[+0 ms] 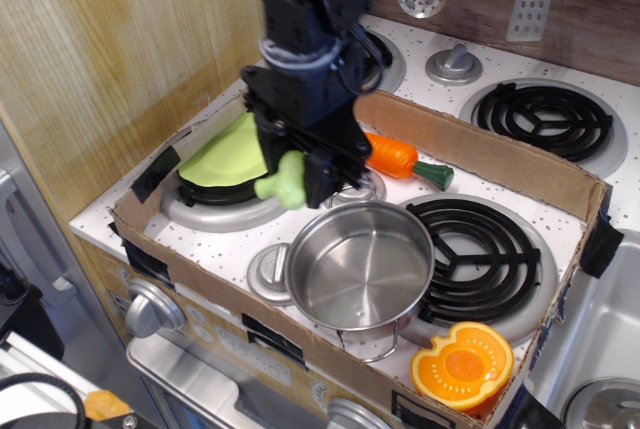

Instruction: Take broccoli out of pan

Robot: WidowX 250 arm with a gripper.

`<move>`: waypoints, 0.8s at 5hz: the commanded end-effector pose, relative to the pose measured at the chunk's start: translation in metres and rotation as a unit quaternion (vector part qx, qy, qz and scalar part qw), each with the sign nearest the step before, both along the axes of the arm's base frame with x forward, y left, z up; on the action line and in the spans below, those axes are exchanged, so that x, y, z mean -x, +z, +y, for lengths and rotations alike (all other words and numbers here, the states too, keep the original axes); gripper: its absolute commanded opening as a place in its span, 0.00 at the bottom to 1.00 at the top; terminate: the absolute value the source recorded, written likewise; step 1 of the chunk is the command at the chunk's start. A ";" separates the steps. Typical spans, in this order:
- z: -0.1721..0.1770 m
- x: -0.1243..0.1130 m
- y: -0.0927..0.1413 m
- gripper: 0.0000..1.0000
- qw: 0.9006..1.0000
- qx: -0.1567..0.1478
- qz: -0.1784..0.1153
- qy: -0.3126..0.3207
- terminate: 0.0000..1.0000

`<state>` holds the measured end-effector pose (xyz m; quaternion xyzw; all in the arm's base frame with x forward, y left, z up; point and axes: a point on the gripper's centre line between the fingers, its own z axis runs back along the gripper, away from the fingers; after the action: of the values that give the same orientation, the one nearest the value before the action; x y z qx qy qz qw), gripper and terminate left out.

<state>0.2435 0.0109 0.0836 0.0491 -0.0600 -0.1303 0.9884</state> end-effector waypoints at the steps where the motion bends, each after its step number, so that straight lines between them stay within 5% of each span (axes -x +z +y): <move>1: 0.039 0.010 0.003 0.00 1.000 -0.017 0.002 0.005 0.00; 2: 0.047 0.020 -0.023 0.00 0.999 -0.031 0.001 0.009 0.00; 4: 0.049 0.022 -0.068 0.00 1.000 0.017 -0.006 0.001 0.00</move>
<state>0.2183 0.0606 0.0100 0.0274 -0.0583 -0.1280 0.9897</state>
